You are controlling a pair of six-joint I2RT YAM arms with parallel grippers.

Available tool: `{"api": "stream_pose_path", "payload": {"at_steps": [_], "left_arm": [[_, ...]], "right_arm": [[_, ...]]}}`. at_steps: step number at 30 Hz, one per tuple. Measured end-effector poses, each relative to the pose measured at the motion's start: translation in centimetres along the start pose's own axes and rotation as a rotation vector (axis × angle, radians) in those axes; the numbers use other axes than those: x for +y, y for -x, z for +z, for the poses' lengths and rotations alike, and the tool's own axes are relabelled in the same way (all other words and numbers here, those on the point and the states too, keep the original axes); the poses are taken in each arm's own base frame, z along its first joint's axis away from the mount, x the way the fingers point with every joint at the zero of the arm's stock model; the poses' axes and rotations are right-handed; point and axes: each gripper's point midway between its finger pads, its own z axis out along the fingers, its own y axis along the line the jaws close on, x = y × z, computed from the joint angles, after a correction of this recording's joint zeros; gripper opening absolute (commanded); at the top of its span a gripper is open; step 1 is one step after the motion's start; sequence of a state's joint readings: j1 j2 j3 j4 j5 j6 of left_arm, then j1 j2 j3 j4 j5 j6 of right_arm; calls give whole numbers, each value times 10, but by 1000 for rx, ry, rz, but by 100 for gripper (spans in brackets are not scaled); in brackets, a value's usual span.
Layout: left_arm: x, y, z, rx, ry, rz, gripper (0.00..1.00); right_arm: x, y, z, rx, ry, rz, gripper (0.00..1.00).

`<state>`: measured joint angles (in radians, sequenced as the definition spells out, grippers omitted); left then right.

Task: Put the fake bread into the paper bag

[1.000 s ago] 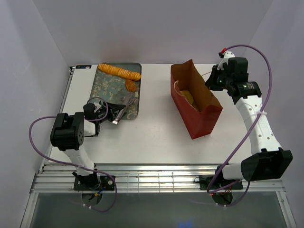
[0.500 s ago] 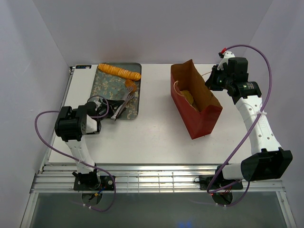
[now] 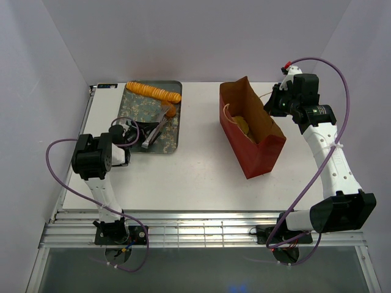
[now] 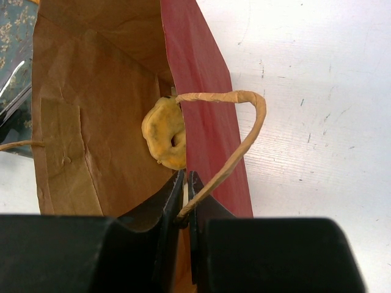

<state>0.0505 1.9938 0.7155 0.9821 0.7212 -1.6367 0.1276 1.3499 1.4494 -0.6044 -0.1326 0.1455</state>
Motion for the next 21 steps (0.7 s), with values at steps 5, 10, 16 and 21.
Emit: {"api": "stream_pose_path", "payload": {"at_steps": [5, 10, 16, 21], "left_arm": [[6, 9, 8, -9, 17, 3, 61], [5, 13, 14, -11, 26, 31, 58], [5, 13, 20, -5, 35, 54, 52], [10, 13, 26, 4, 45, 56, 36]], "right_arm": [[0, 0, 0, 0, 0, 0, 13], [0, 0, 0, -1, 0, 0, 13], [0, 0, 0, -1, 0, 0, 13], [0, 0, 0, -1, 0, 0, 13]]}}
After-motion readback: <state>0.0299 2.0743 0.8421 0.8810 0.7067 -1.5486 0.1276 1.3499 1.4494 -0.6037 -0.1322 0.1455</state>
